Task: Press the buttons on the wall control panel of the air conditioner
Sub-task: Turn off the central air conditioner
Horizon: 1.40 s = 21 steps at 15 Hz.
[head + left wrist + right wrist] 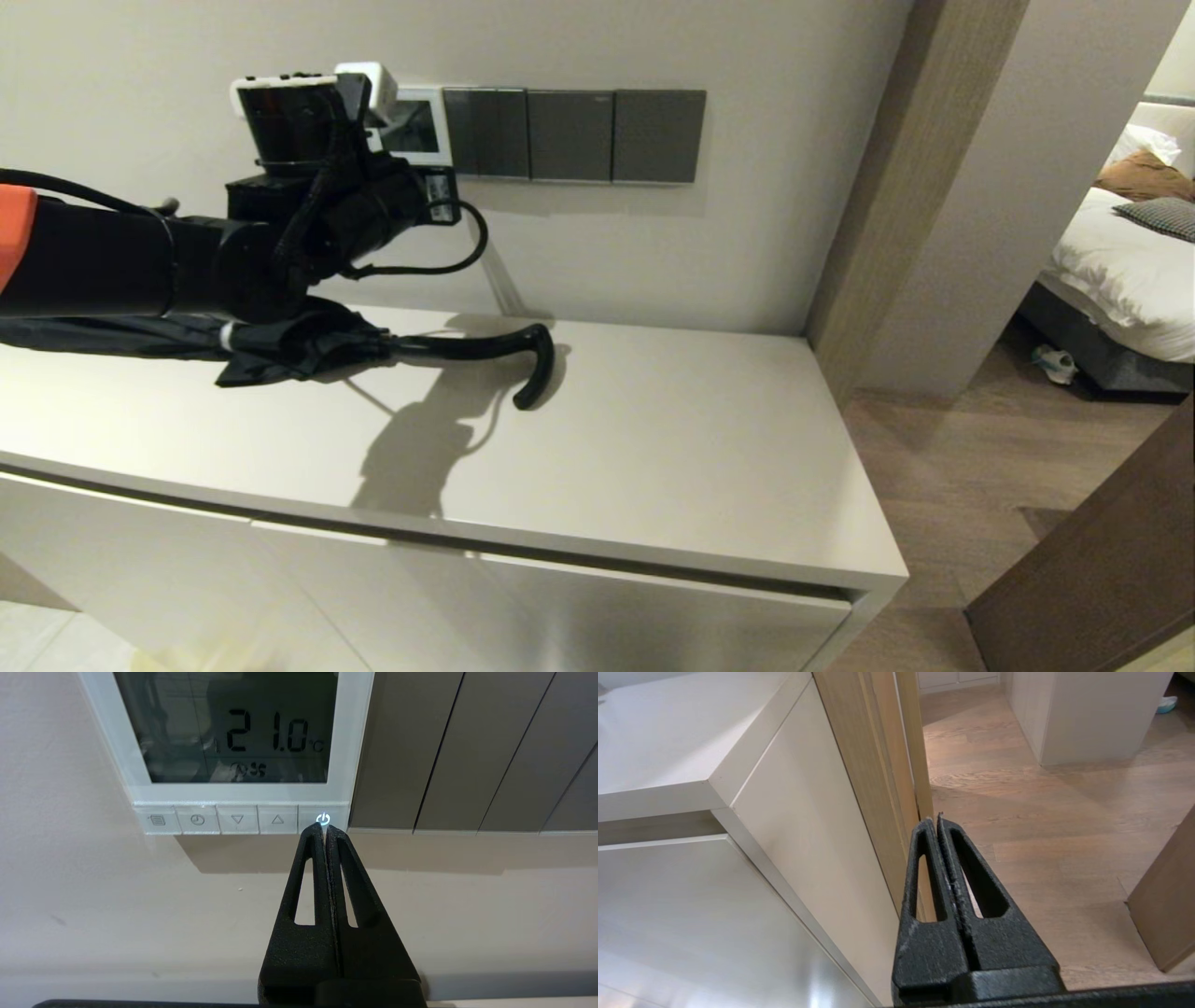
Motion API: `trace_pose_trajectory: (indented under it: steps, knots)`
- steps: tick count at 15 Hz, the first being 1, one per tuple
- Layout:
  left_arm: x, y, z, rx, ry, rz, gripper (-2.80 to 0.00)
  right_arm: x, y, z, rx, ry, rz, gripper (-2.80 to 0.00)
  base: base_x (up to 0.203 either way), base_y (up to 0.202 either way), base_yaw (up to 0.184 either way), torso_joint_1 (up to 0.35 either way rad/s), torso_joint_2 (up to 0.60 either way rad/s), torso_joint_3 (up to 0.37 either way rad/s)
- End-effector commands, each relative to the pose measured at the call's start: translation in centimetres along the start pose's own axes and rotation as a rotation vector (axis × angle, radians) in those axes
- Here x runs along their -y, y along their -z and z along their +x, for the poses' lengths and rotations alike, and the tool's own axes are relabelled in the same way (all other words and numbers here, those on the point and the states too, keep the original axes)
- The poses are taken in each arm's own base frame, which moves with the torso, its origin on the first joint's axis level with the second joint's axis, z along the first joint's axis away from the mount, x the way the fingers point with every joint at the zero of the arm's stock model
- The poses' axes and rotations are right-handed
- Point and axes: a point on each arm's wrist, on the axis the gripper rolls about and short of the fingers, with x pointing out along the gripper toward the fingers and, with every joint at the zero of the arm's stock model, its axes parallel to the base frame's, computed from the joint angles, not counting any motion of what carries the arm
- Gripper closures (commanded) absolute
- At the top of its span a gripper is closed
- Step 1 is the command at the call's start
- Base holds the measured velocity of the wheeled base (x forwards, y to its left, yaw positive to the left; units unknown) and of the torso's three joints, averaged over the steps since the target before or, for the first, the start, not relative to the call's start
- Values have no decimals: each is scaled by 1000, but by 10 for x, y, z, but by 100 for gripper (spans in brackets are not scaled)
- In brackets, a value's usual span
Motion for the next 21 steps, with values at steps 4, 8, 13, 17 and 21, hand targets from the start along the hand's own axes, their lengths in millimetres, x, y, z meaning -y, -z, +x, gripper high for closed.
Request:
trace_pose_trajectory:
  steps: [4,8,13,17,21]
  knots:
    - [0,1,4,5,-3,-2,0,0,0,0,-2,0,0,0,0,0,0,0,0,0]
    - [-5,2,8,7,-17,-1,0,0,0,0,-2,0,0,0,0,0,0,0,0,0]
    - [-6,1,3,6,-16,-2,0,0,0,0,-2,0,0,0,0,0,0,0,0,0]
    - [-8,-12,-24,22,-12,-3,0,0,0,0,-2,0,0,0,0,0,0,0,0,0]
    - [-11,-37,-73,69,-10,-7,0,0,0,0,-2,0,0,0,0,0,0,0,0,0]
